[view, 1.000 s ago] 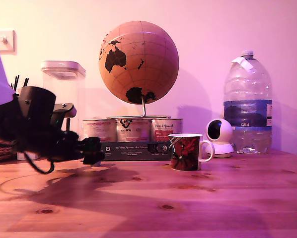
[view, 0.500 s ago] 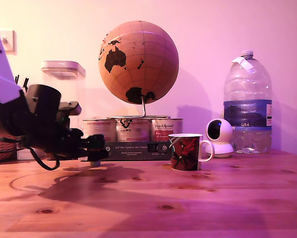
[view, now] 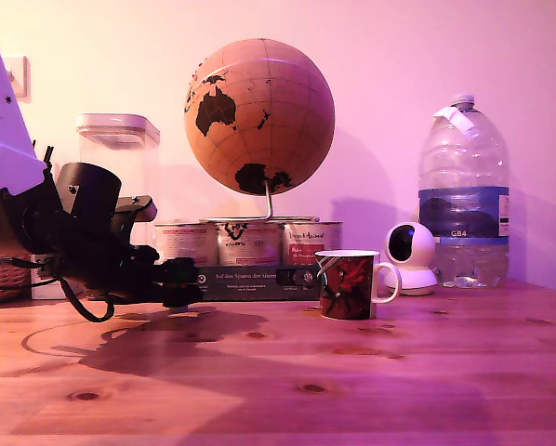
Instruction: Pick up the coffee capsules from the table one by one and drop them inside the nearest coffee cup
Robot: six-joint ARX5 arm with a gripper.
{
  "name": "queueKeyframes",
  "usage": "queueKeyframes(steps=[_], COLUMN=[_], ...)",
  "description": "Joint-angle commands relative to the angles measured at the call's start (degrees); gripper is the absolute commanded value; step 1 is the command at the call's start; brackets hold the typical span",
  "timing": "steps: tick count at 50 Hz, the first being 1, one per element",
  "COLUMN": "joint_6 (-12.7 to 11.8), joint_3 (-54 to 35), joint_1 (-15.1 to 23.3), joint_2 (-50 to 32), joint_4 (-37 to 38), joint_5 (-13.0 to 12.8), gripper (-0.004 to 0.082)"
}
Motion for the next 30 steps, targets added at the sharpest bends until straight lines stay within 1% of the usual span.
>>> queueKeyframes(steps=[1, 9, 14, 21, 23, 30], joint_6=[0.17, 0.20, 0.17, 0.20, 0.66, 0.59], joint_3=[0.79, 1.09, 1.09, 1.09, 1.09, 1.09], joint_1=[0.20, 0.20, 0.20, 0.20, 0.20, -0.02], joint_2=[1.86, 1.99, 2.01, 1.99, 1.99, 1.97], joint_4=[-0.61, -1.22, -1.38, -1.53, -1.55, -1.51], joint_5=[0.37, 0.46, 0.48, 0.48, 0.46, 0.44], gripper=[0.0365, 0.0307, 0.0220, 0.0150, 0.0142, 0.0142])
